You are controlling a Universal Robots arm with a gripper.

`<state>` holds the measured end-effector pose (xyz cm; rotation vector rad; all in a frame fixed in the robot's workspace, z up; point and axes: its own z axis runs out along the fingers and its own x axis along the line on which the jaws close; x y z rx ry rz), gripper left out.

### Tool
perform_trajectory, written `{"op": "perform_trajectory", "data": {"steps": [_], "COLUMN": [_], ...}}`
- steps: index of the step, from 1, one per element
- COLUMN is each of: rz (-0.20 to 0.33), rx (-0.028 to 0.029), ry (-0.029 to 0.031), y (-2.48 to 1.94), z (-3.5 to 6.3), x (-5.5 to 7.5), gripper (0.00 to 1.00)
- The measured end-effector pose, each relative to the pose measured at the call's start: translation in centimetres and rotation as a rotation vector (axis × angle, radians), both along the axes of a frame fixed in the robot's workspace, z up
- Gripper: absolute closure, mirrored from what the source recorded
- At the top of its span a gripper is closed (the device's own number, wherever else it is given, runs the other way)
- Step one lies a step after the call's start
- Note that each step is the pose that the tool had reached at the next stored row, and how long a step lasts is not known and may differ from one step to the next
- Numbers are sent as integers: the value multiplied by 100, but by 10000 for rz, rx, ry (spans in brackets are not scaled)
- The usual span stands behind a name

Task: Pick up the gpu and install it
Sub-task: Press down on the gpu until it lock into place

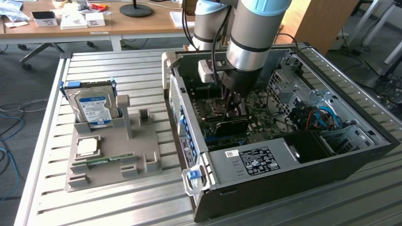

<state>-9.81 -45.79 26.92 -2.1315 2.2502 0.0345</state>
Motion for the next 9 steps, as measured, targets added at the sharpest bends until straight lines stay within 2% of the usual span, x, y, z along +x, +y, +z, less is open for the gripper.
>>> {"op": "perform_trajectory", "data": {"steps": [9], "rz": [-1], "rx": [15], "ry": [-2], "y": [3], "z": [-24], "x": [0], "gripper": [89]}}
